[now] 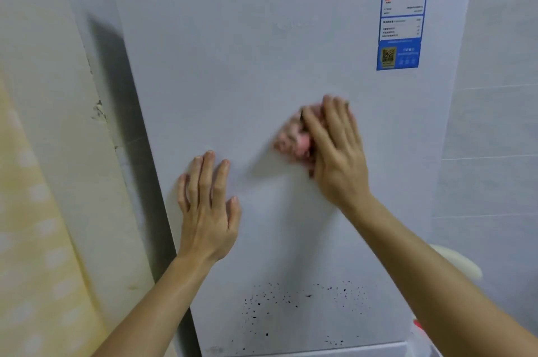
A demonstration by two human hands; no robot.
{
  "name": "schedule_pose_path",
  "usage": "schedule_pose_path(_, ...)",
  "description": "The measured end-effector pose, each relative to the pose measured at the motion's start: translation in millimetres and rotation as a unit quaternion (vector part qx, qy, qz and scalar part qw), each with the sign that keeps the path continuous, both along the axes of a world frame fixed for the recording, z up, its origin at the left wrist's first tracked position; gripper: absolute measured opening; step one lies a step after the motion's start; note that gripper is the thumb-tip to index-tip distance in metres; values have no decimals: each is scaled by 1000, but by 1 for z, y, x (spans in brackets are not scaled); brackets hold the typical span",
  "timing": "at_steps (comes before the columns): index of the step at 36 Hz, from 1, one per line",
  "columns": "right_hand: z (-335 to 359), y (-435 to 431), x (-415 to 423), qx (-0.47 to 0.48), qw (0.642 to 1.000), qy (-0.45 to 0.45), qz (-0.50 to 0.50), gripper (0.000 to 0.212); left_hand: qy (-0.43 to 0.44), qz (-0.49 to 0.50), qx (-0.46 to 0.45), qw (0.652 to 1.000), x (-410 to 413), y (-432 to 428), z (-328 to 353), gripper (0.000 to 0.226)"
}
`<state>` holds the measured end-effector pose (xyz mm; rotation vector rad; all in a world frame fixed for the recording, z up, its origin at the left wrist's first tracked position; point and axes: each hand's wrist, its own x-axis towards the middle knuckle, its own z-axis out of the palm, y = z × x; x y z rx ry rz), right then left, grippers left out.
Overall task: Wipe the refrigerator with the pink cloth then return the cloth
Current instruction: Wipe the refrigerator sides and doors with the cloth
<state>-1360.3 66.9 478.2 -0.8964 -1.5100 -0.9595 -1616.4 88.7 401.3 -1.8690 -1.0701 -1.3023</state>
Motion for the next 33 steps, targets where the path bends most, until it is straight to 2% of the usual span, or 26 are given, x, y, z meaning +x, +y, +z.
schedule_pose_path(3, 46, 7, -34, 23, 992, 123, 2, 48, -9, -1, 3, 1000, -4, 0, 3, 68)
schedule_pose_path(5, 54, 12, -55, 27, 990, 139, -11, 55, -16, -4, 2, 1000, -9, 0, 6, 69)
schedule_pose_path(9, 14, 11, -83, 6, 1000, 21, 21, 45, -27, -6, 5, 1000, -14, 4, 12, 72)
schedule_pose_path(13, -60, 5, -91, -40, 993, -112, 21, 47, -35, -22, -4, 999, -17, 5, 16, 79)
schedule_pose_path(16, -73, 4, -88, -50, 990, -131, 11, 50, -31, -23, -1, 999, -19, 3, 16, 84)
schedule_pose_path(19, -49, 5, -86, -13, 990, -137, 11, 46, -32, -21, 5, 999, -17, 3, 18, 81)
schedule_pose_path(23, 2, 11, -86, 44, 997, -56, -3, 53, -35, -28, 17, 999, -11, 2, 24, 78)
schedule_pose_path(26, 30, 12, -86, 42, 999, 13, 0, 61, -28, -44, 26, 998, -2, 1, 29, 76)
schedule_pose_path(31, 20, 5, -55, 9, 998, 68, -15, 71, -11, -62, 41, 997, 13, 0, 34, 74)
schedule_pose_path(33, 4, 3, -32, 0, 993, 110, -33, 61, 6, -62, 50, 997, 20, 0, 33, 72)
